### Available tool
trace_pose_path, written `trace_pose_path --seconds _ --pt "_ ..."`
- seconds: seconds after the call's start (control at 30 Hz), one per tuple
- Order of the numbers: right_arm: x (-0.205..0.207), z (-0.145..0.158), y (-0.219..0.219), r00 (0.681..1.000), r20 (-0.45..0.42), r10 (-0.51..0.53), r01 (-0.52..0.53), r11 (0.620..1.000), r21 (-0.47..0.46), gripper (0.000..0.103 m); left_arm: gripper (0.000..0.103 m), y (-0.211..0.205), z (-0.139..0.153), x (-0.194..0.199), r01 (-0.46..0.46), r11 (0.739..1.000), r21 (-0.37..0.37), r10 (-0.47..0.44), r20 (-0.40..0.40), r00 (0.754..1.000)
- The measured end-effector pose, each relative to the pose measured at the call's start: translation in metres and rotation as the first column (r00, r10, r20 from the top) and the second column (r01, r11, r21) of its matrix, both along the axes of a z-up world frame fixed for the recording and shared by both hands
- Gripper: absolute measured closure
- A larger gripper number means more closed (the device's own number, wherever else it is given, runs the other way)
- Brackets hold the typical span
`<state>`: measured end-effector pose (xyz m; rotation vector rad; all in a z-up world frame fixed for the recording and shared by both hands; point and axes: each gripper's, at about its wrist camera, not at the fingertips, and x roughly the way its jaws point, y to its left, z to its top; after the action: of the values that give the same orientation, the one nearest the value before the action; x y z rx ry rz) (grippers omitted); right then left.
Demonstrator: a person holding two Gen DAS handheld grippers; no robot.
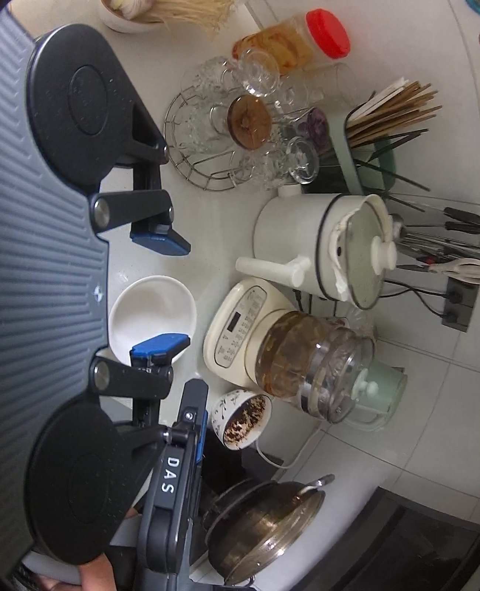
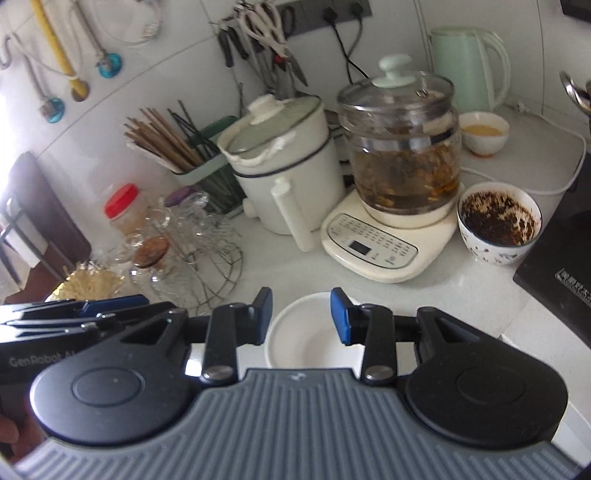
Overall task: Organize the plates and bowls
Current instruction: 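Move both grippers toward the white ceramic bowl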
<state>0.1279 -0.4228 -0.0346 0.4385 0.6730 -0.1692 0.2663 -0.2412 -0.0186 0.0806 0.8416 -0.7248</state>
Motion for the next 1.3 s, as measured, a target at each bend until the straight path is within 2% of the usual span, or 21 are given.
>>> trace_pose_path --seconds 0.27,0.53,0.73,0.8,0.83,0.87,1.13,1.2,1.27,1.3 --pt "0.017 -0.033 -0.03 0.995 -0.089 -0.04 0.047 0.996 0.077 0.064 0.05 -0.017 -0.034 0.028 0.032 0.995 0.098 -0.029 -0.033 0.999" --pt "0.025 -0.067 -0.053 0.98 -0.187 -0.06 0.085 0.988 0.13 0.064 0.046 -0.028 -0.065 0.056 -0.002 0.995 0.1 0.011 -0.091 0.996" --pt "0.03 -0.077 -0.064 0.97 -0.238 -0.047 0.088 0.982 0.166 0.064 0.046 -0.03 -0.091 0.068 -0.049 0.996 0.077 0.062 -0.175 0.983" --pt "0.033 -0.08 -0.067 0.968 -0.246 -0.047 0.092 0.98 0.174 0.053 0.046 -0.031 -0.097 0.069 -0.051 0.996 0.077 0.065 -0.195 0.979" --pt "0.033 -0.081 -0.07 0.968 -0.245 -0.053 0.1 0.978 0.185 0.038 0.046 -0.031 -0.1 0.069 -0.053 0.996 0.077 0.068 -0.203 0.977" --pt "0.033 -0.082 -0.072 0.968 -0.242 -0.062 0.112 0.974 0.197 0.034 0.046 -0.032 -0.103 0.07 -0.054 0.996 0.077 0.07 -0.21 0.975" --pt "0.044 -0.099 -0.073 0.959 -0.282 -0.034 0.107 0.963 0.248 0.036 0.047 -0.038 -0.12 0.078 -0.032 0.995 0.089 0.055 -0.265 0.963" --pt "0.047 -0.104 -0.071 0.955 -0.296 -0.021 0.102 0.96 0.262 0.044 0.047 -0.038 -0.125 0.079 -0.025 0.995 0.093 0.051 -0.282 0.958" --pt "0.05 -0.11 -0.069 0.95 -0.314 -0.01 0.1 0.956 0.275 0.058 0.048 -0.039 -0.13 0.08 -0.019 0.995 0.095 0.047 -0.298 0.953" --pt "0.051 -0.112 -0.068 0.948 -0.32 -0.007 0.101 0.955 0.278 0.06 0.048 -0.04 -0.132 0.08 -0.014 0.995 0.095 0.043 -0.306 0.951"
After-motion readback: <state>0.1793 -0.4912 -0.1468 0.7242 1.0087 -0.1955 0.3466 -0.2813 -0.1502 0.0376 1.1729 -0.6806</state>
